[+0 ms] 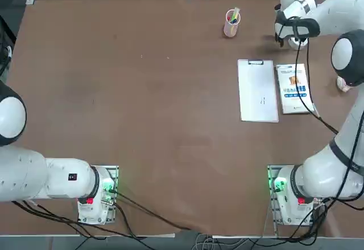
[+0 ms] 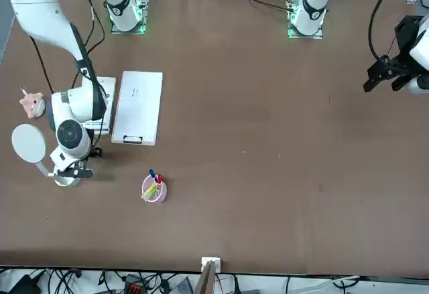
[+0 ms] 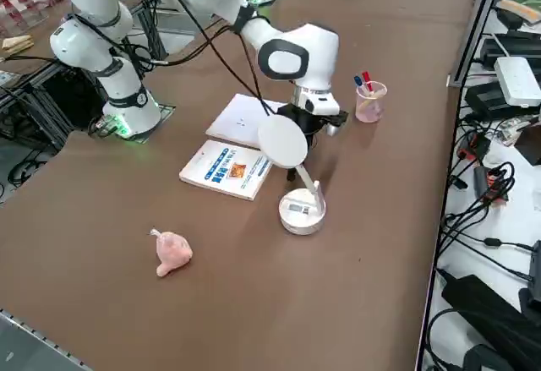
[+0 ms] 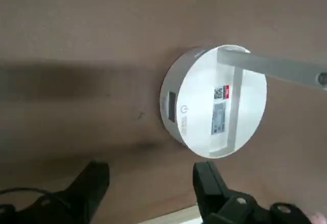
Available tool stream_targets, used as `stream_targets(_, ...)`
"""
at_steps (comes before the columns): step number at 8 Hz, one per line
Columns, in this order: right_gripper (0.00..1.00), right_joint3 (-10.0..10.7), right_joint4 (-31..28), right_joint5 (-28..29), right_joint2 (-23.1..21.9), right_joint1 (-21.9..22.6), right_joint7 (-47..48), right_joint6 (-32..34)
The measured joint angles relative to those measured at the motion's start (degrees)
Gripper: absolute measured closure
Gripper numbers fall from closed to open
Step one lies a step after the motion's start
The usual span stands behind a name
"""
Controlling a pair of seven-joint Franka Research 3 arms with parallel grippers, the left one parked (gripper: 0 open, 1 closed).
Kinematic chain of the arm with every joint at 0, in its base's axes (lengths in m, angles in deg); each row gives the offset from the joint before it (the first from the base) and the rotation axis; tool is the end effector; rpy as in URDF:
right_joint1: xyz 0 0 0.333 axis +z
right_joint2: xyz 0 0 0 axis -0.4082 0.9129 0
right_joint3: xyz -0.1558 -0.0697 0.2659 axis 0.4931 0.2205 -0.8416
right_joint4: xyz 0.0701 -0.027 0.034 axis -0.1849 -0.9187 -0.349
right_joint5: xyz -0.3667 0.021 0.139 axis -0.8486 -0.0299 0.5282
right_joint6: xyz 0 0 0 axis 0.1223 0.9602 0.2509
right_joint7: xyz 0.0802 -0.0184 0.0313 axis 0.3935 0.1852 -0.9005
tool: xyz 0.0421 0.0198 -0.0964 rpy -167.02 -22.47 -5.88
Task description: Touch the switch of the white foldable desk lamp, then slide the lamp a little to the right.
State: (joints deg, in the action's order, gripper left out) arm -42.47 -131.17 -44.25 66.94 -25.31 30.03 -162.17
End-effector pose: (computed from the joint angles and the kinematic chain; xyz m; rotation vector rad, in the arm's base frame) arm 0.6478 -0.0105 0.2149 2.6572 0.0566 -0.0640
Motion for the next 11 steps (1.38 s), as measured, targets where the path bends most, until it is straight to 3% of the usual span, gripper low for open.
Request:
stream_targets(2, 0.00, -0.04, 0.00, -3.40, 0.21, 0.06, 1.50, -0.05)
stream_targets(11, 0.00, -0.01, 1.26, -6.79, 2.94, -0.17, 1.56, -4.50)
